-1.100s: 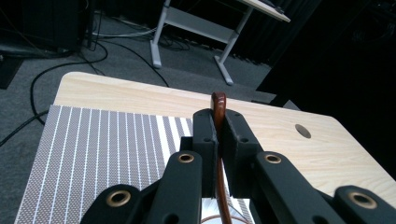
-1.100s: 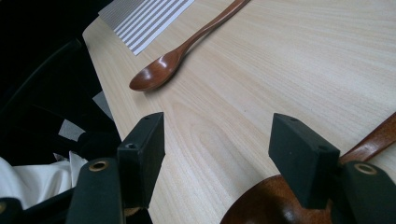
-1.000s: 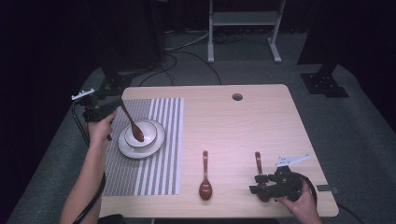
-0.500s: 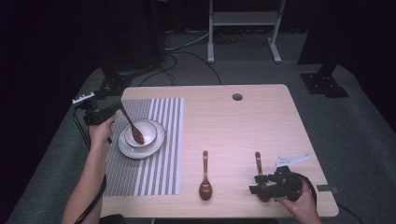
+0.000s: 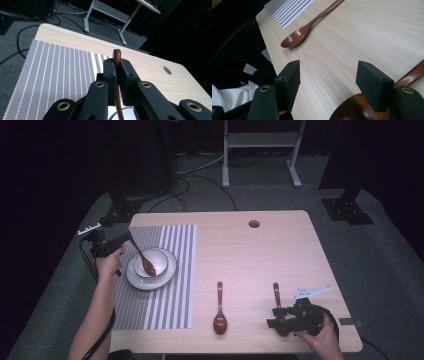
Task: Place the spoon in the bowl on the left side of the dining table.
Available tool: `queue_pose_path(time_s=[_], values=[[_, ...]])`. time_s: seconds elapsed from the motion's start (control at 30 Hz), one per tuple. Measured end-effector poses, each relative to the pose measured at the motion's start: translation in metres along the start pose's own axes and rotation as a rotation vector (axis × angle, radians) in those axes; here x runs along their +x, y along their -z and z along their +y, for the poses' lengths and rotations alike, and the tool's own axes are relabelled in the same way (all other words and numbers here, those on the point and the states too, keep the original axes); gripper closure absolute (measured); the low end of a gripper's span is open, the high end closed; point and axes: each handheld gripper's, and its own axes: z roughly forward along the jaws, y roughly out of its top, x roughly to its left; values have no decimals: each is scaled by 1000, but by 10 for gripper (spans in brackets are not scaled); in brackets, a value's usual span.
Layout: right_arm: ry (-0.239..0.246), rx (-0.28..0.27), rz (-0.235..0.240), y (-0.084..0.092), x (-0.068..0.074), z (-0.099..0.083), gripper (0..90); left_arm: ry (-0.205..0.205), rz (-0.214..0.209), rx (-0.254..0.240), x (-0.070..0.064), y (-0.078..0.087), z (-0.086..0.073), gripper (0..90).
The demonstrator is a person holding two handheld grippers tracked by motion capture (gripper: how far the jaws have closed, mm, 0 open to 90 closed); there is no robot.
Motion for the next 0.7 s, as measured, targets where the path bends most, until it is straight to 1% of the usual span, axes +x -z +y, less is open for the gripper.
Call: queue_pose_path(time_s=[0.23, 0.3, 0.4, 0.5, 0.6, 0.7], values=[[-1, 3, 1, -1, 0, 0, 348, 30, -12, 1, 6, -2, -6, 840], [-1, 6, 1, -1, 0, 0, 348, 34, -20, 13, 7, -3, -7, 804], [0, 6, 1, -1, 0, 0, 348, 21, 0, 29, 8, -4, -9, 771], [0, 7, 1, -2, 0, 0, 348, 18, 18, 45, 10, -5, -12, 728], [1, 8, 2, -2, 0, 0, 348, 23, 28, 61, 13, -5, -16, 696], [0, 9, 1, -2, 0, 0, 348, 38, 23, 74, 17, -7, -20, 651]])
